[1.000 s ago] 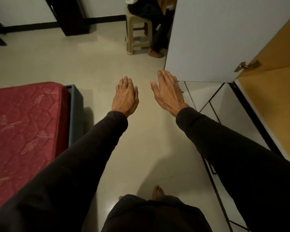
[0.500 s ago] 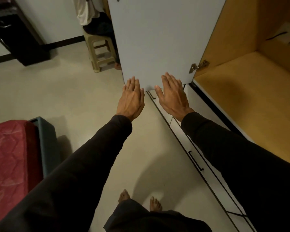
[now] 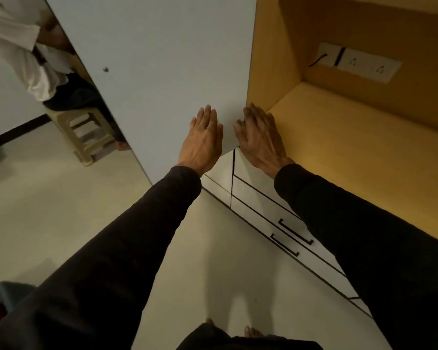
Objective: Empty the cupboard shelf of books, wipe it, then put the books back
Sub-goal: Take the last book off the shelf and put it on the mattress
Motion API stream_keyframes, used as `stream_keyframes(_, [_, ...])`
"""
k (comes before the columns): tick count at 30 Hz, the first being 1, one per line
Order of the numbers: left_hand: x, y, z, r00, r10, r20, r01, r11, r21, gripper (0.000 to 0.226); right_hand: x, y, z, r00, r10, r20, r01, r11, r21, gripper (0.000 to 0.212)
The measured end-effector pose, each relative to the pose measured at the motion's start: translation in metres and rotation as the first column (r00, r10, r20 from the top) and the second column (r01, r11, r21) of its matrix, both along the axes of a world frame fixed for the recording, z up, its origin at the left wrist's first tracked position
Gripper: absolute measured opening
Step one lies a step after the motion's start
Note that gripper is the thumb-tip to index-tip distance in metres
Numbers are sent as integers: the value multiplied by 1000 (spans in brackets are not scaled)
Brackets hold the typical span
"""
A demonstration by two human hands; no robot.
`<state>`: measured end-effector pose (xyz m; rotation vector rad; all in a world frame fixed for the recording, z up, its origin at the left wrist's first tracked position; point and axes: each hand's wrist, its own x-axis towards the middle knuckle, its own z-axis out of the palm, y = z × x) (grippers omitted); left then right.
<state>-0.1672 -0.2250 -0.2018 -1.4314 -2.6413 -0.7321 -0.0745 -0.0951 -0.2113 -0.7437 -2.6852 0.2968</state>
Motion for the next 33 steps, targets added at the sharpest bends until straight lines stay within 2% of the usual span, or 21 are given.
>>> stream_keyframes(5, [-14, 26, 14, 991, -126, -40, 126, 992, -10, 53, 1, 11, 24, 994, -102, -42, 104, 993, 48, 59])
stream_keyframes(14, [-3, 88, 44, 940, -329, -91, 337, 937, 94, 52, 30, 43, 55, 955, -267, -127, 284, 947, 149, 59])
stream_keyframes(21, [19, 147, 84, 897, -415, -155, 436, 888, 145, 52, 50, 95, 95, 939, -274, -207, 308, 939, 156, 58])
stream_keyframes(29, [30, 221, 132, 865, -426, -264, 480, 856, 192, 50, 68, 164, 145, 923, -255, -287, 315, 931, 186, 59])
stream_keyframes(33, [42, 253, 156, 857, -439, -268, 499, 837, 223, 50, 80, 193, 162, 918, -251, -306, 325, 920, 220, 58])
